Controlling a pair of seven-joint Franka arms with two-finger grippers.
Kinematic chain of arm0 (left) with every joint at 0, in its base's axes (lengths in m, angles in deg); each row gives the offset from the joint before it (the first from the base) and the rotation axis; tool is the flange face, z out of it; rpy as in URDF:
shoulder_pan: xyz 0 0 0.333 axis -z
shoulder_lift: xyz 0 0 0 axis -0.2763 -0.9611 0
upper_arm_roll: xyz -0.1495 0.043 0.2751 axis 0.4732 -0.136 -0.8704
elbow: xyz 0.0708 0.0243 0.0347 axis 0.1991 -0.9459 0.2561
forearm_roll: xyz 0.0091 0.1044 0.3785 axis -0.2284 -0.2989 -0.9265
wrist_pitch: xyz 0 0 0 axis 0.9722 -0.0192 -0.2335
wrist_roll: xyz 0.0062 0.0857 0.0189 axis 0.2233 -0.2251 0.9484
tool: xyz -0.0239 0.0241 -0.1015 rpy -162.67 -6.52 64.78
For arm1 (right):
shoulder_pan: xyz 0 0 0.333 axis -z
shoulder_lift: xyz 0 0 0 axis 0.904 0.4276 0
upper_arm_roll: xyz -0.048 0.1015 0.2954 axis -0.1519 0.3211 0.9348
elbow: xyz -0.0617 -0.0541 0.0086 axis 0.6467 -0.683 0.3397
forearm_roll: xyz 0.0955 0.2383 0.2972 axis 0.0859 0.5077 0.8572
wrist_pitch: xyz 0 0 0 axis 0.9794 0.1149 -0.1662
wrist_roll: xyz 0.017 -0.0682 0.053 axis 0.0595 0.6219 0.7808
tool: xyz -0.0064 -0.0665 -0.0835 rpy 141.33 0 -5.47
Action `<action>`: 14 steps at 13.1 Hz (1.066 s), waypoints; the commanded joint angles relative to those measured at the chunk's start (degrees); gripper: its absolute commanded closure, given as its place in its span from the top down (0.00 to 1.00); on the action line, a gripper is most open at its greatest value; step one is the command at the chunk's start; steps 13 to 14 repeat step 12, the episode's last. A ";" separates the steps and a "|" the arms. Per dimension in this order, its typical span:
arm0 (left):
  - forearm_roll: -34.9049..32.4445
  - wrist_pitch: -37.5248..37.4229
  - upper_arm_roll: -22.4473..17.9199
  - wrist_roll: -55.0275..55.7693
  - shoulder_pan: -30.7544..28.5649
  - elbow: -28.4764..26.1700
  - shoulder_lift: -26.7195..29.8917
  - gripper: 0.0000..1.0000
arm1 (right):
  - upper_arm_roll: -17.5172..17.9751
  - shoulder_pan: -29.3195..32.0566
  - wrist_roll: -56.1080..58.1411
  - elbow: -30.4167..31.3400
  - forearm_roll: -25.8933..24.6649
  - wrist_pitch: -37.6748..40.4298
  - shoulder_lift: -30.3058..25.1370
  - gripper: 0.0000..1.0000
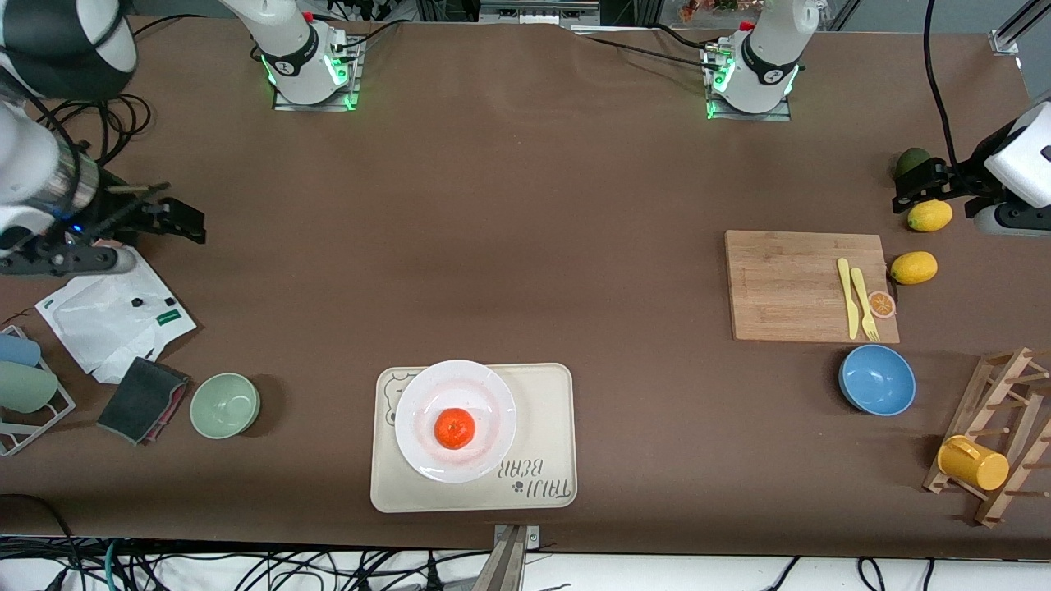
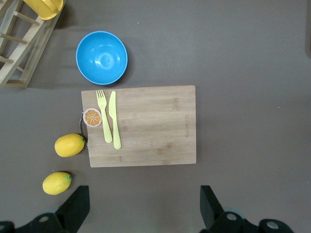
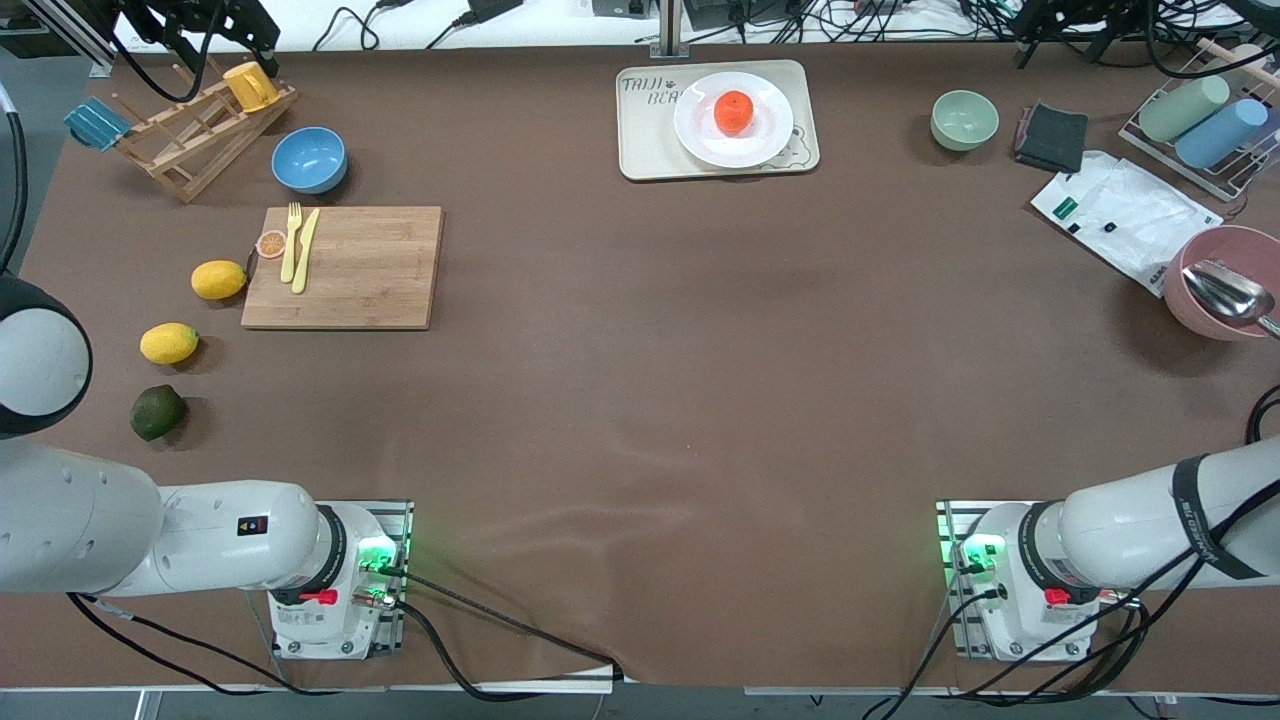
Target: Place orange and plate with both arms
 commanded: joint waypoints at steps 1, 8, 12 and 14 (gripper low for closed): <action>-0.69 -1.17 0.01 -0.84 0.16 1.12 -0.12 1.00 | -0.92 0.76 -1.22 1.56 -0.06 0.55 -2.52 1.00; -0.69 -1.17 0.01 -0.84 0.16 1.12 -0.20 1.00 | -2.34 0.67 -1.92 0.77 0.21 3.19 -3.22 1.00; -0.69 -1.17 0.01 -0.84 0.16 1.12 -0.20 1.00 | -1.99 0.84 -2.01 0.77 0.12 3.19 -3.05 1.00; -0.69 -1.17 0.01 -0.84 0.16 1.12 -0.20 1.00 | -1.99 0.84 -2.01 0.77 0.12 3.19 -3.05 1.00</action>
